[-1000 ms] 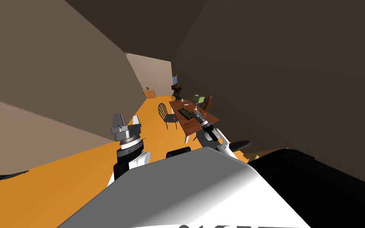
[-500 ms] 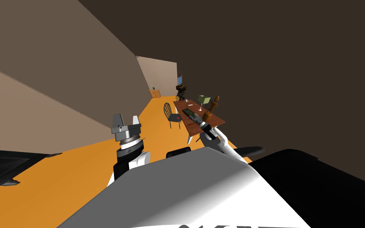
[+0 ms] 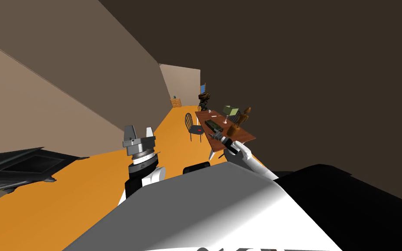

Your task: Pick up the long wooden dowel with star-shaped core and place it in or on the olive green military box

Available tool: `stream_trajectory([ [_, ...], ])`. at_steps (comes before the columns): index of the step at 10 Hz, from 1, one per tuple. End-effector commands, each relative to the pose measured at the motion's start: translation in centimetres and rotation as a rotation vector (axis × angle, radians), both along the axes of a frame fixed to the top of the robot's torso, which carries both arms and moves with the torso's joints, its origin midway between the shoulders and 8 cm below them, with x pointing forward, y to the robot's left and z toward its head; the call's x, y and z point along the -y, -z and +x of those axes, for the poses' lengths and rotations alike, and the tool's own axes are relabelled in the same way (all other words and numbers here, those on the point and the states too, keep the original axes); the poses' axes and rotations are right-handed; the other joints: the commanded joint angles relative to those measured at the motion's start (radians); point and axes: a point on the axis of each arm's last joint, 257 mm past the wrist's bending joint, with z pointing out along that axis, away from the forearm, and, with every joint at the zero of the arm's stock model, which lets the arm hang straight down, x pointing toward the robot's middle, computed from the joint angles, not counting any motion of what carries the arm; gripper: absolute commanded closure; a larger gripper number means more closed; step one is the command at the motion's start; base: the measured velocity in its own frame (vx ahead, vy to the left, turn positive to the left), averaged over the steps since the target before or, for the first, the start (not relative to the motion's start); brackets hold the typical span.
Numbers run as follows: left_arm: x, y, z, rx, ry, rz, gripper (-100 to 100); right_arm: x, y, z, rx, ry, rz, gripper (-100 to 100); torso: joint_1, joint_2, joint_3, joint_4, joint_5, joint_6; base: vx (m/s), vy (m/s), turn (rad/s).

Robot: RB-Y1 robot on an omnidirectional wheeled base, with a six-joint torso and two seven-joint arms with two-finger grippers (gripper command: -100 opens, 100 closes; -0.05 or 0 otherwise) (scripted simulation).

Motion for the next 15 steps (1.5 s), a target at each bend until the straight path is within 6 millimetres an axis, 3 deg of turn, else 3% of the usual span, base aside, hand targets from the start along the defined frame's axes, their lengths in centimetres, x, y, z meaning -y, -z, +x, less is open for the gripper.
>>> stream_trajectory([
  [1,0.0,0.0,0.0,0.0,0.0,0.0,0,0.5,3.2,-0.5,-0.036,-0.026,-0.122,-100,0.0,0.0,0.0,0.0,0.0,0.0,0.064,0.052,0.332],
  [2,0.0,0.0,0.0,0.0,0.0,0.0,0,1.6,4.1,-0.5,-0.055,-0.017,-0.144,-100,0.0,-0.001,-0.001,0.0,0.0,-0.001,0.055,0.019,0.082],
  [3,0.0,0.0,0.0,0.0,0.0,0.0,0,2.5,6.7,-1.0,-0.092,-0.03,-0.222,-100,-0.001,-0.001,-0.001,0.0,0.0,0.001,0.06,0.004,0.119],
  [4,0.0,0.0,0.0,0.0,0.0,0.0,0,2.8,6.8,-1.1,-0.094,-0.032,-0.233,-100,-0.003,-0.001,-0.001,0.0,-0.001,0.0,0.047,0.003,0.091],
  [5,0.0,0.0,0.0,0.0,0.0,0.0,0,4.2,9.4,-1.9,-0.136,-0.048,-0.317,-100,-0.003,0.0,0.0,0.0,0.0,0.001,0.059,0.014,0.222],
  [6,0.0,0.0,0.0,0.0,0.0,0.0,0,4.2,9.4,-1.9,-0.136,-0.048,-0.32,-100,-0.002,-0.001,0.0,0.0,0.0,0.0,0.053,0.006,0.094],
  [8,0.0,0.0,0.0,0.0,0.0,0.0,0,6.6,13.9,-4.1,-0.21,-0.097,-0.468,-100,-0.003,-0.001,-0.001,0.0,-0.001,0.0,0.085,-0.008,0.191],
  [9,0.0,0.0,0.0,0.0,0.0,0.0,0,7.7,14.5,-4.3,-0.228,-0.087,-0.485,-100,-0.004,-0.003,-0.002,-0.001,-0.001,0.0,0.078,-0.012,0.127],
  [10,0.0,0.0,0.0,0.0,0.0,0.0,0,9.1,16.7,-5.7,-0.27,-0.113,-0.552,-100,-0.003,-0.002,-0.001,-0.001,-0.001,0.001,0.069,-0.008,0.196],
  [11,0.0,0.0,0.0,0.0,0.0,0.0,0,9.7,16.9,-5.8,-0.277,-0.109,-0.562,-100,-0.003,-0.002,-0.001,0.0,-0.001,0.0,0.056,-0.016,0.099],
  [13,0.0,0.0,0.0,0.0,0.0,0.0,0,12.9,20.7,-9.2,-0.366,-0.163,-0.685,-100,-0.004,-0.001,-0.001,0.0,-0.001,0.001,0.08,-0.02,0.212],
  [14,0.0,0.0,0.0,0.0,0.0,0.0,0,14.0,21.0,-9.5,-0.381,-0.155,-0.703,-100,-0.004,-0.003,-0.002,-0.001,-0.001,0.0,0.074,-0.031,0.12],
  [15,0.0,0.0,0.0,0.0,0.0,0.0,0,15.9,22.6,-11.5,-0.428,-0.184,-0.762,-100,-0.004,-0.002,-0.001,0.0,-0.001,0.001,0.076,-0.042,0.167],
])
